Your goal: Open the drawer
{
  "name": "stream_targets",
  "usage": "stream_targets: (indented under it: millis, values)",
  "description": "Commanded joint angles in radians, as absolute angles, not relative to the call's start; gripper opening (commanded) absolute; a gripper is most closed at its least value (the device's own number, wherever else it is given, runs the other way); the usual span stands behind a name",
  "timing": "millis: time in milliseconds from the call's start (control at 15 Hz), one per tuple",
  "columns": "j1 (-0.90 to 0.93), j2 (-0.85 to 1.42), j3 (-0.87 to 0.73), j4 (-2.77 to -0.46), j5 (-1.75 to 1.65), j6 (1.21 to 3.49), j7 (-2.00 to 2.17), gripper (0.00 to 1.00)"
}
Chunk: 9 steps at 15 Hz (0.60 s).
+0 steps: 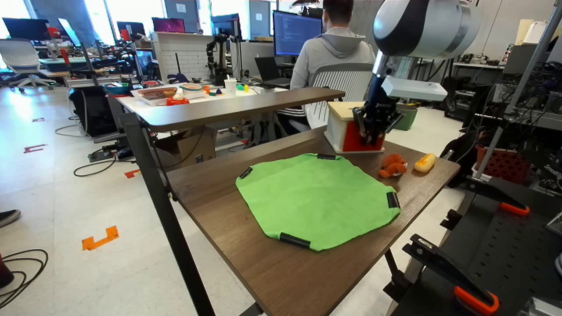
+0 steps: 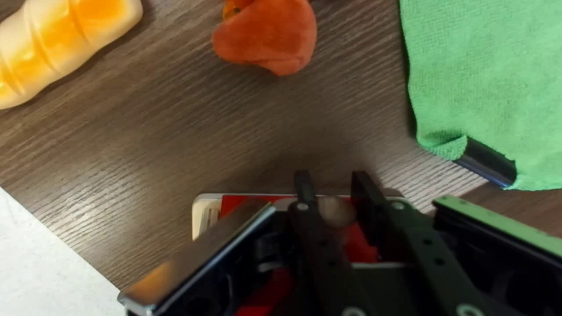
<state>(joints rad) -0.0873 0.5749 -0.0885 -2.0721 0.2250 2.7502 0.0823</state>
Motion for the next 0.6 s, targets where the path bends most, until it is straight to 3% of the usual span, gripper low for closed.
stream_targets:
  millis: [0, 533]
  values:
    - [-0.083, 0.554, -0.067, -2.137, 0.194, 2.778, 0.076, 0.07]
    - [-0.090, 0.501, -0.042, -2.222, 0.195, 2.772, 0.040, 0.07]
